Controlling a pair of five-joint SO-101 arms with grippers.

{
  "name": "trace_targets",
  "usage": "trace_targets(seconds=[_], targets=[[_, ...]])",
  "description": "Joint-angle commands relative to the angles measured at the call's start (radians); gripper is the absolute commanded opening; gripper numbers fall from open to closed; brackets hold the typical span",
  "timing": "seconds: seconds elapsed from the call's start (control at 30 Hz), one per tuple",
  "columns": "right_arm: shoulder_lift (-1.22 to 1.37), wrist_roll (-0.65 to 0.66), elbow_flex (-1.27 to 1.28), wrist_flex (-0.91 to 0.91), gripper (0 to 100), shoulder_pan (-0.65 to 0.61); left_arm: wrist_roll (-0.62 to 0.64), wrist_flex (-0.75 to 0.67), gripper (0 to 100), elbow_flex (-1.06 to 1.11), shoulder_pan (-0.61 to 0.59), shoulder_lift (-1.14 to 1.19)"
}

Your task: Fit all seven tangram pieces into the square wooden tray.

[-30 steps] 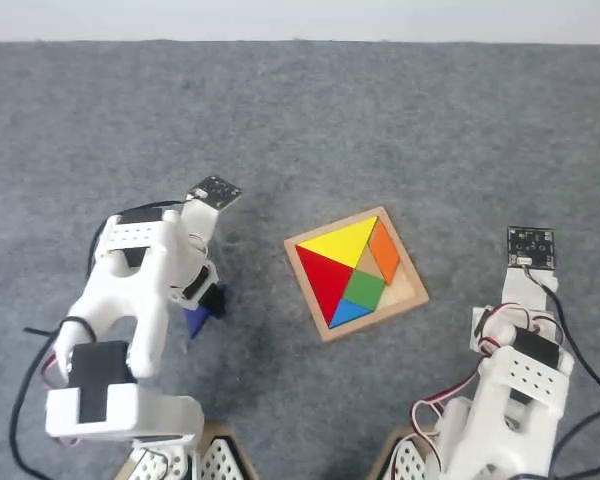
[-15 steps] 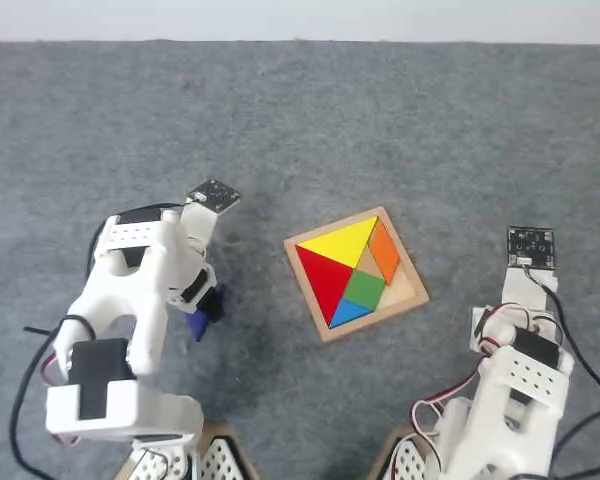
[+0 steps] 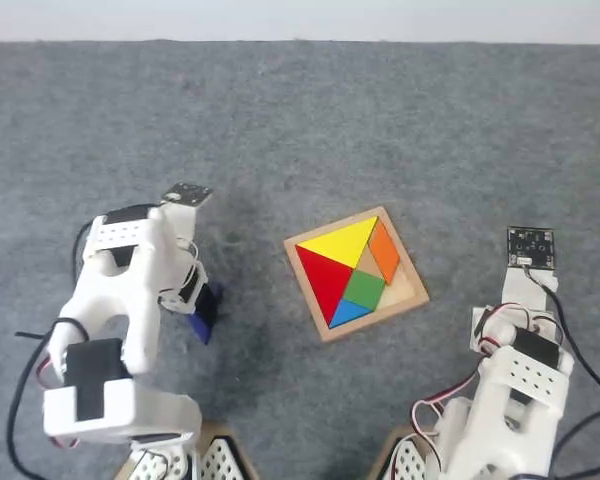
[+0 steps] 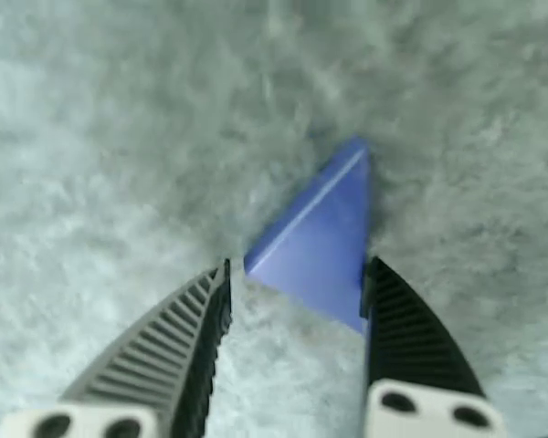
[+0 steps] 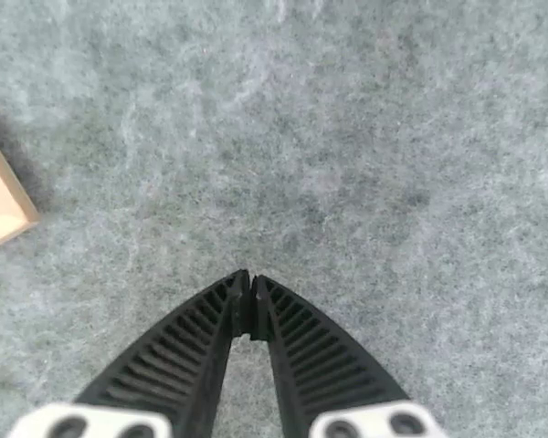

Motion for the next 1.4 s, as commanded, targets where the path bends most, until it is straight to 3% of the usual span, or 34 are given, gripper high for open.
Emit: trace_targets(seconds=[0.0,0.6,0.97,1.13,1.37], targets=[[-0.025,0.012,-0.017,-0.015,0.8,-0.007,0.104,0.054,23,-0.039,-0.008,-0.015],[-0.025,0.012,-0.018,-0.015,0.8,-0.007,0.157,-0.081,26,-0.031,0.077,-0.003],[-0.025,0.012,-0.018,-0.01,0.8,-0.005,-0.043,-0.104,26,-0.096,0.008,0.087],[-0.025,0.012,-0.018,-0.012,0.8,-0.005,-0.061,-0.097,26,-0.131,0.009,0.203],[-0.025,0.012,-0.018,-0.015,0.8,-0.007,-0.061,-0.097,18,-0.056,0.011,0.138]])
